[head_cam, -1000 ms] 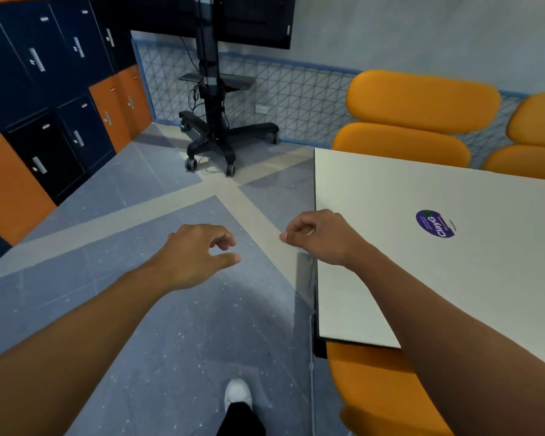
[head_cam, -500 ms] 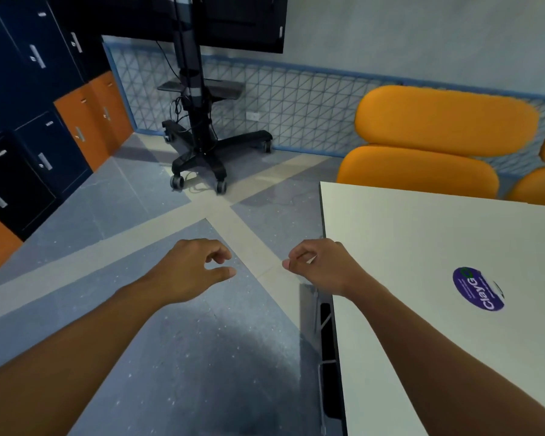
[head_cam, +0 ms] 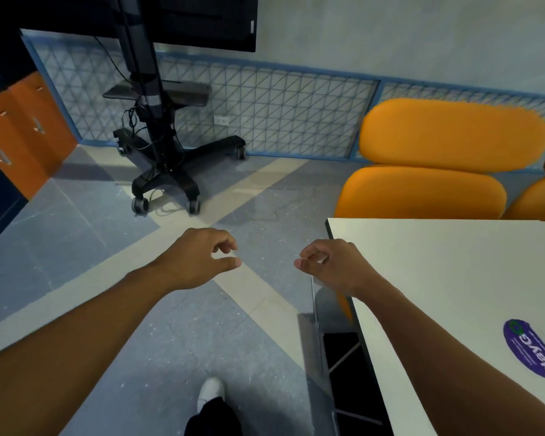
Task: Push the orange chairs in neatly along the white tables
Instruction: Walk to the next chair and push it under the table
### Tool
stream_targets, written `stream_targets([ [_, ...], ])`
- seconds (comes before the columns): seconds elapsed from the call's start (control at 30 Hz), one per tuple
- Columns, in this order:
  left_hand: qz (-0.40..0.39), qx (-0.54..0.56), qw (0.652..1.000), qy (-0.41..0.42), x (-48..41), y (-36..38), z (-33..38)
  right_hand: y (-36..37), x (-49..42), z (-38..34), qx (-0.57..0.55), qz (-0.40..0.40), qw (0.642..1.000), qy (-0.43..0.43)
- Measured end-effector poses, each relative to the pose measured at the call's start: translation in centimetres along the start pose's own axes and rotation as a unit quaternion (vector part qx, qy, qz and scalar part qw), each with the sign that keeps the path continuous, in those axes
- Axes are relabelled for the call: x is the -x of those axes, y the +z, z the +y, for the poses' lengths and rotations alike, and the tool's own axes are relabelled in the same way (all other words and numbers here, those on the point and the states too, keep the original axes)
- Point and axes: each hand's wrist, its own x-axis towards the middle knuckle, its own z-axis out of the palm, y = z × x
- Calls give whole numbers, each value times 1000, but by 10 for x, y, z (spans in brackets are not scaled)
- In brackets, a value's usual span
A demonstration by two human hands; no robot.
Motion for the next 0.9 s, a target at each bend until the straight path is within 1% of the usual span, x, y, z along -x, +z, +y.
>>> stream_targets([
  [0.17,-22,-7,999,24,-87,-48,-42,-2,-84,-28,18,-4,999,41],
  [0.23,-19,-14,999,35,-116,-62,-53,-4,-107,-35,7,2,999,53],
  [0.4,-50,-30,997,54,-182,-81,-71,-9,-159,-41,-43,25,996,77],
  [0.67,-71,-44,992,93,-314,-92,-90,-26,-276,-23,-29,34,995,93],
  [0.9,-79,-43,990,111,-468,-109,-78,-74,-414,2,-45,46,993,95],
])
